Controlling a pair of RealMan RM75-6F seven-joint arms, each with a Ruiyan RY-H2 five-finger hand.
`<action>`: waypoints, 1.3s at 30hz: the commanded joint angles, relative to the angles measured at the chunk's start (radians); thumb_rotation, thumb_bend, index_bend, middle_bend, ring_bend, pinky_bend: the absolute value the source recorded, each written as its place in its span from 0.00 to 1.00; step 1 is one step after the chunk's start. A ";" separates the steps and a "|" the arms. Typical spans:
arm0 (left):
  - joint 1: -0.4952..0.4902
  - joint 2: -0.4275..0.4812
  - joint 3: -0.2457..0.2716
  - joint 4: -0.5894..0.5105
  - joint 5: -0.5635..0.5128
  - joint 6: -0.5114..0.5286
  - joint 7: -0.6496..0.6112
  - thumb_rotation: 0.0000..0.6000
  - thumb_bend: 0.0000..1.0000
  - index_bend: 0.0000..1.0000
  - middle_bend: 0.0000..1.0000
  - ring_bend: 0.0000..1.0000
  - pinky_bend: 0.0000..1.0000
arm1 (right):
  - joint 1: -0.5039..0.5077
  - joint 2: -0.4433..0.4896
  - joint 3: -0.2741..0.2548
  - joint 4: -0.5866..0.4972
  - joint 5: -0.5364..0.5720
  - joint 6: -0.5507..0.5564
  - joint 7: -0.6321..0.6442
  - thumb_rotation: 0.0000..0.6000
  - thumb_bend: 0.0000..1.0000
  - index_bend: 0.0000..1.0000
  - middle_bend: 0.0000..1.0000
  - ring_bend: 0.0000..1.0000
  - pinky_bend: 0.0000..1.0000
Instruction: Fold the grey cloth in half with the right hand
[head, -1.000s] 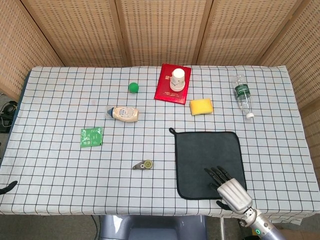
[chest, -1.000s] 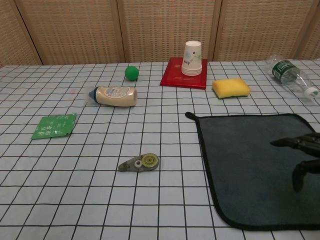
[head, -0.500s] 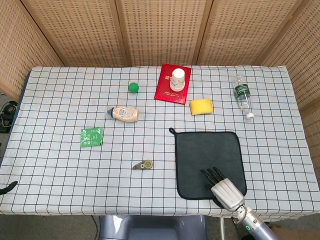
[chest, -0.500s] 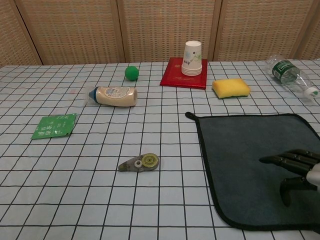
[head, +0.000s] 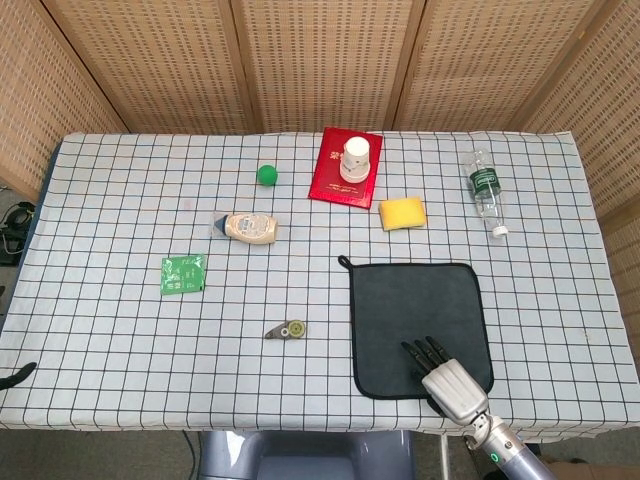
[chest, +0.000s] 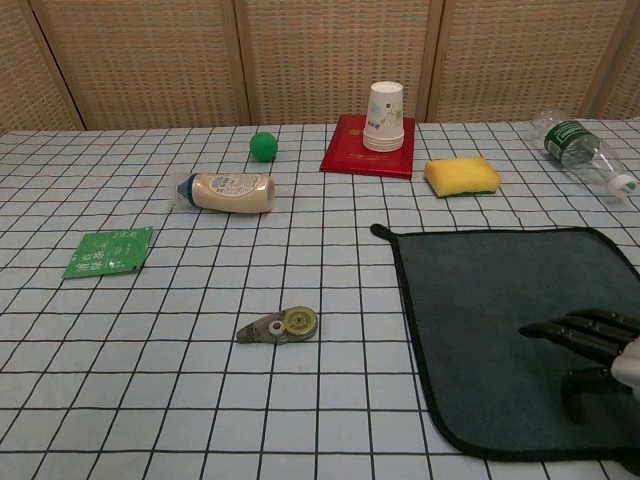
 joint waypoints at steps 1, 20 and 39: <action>0.000 -0.001 0.000 -0.001 0.000 -0.001 0.002 1.00 0.00 0.00 0.00 0.00 0.00 | 0.002 -0.003 -0.003 0.006 0.002 0.002 0.003 1.00 0.48 0.46 0.00 0.00 0.00; 0.000 0.000 0.000 -0.002 0.001 0.001 0.001 1.00 0.00 0.00 0.00 0.00 0.00 | 0.016 -0.016 -0.008 0.026 0.010 0.036 0.037 1.00 0.61 0.53 0.00 0.00 0.00; -0.005 -0.001 0.000 0.000 -0.007 -0.014 -0.004 1.00 0.00 0.00 0.00 0.00 0.00 | 0.088 0.003 0.104 -0.062 0.151 -0.028 0.060 1.00 0.66 0.61 0.00 0.00 0.00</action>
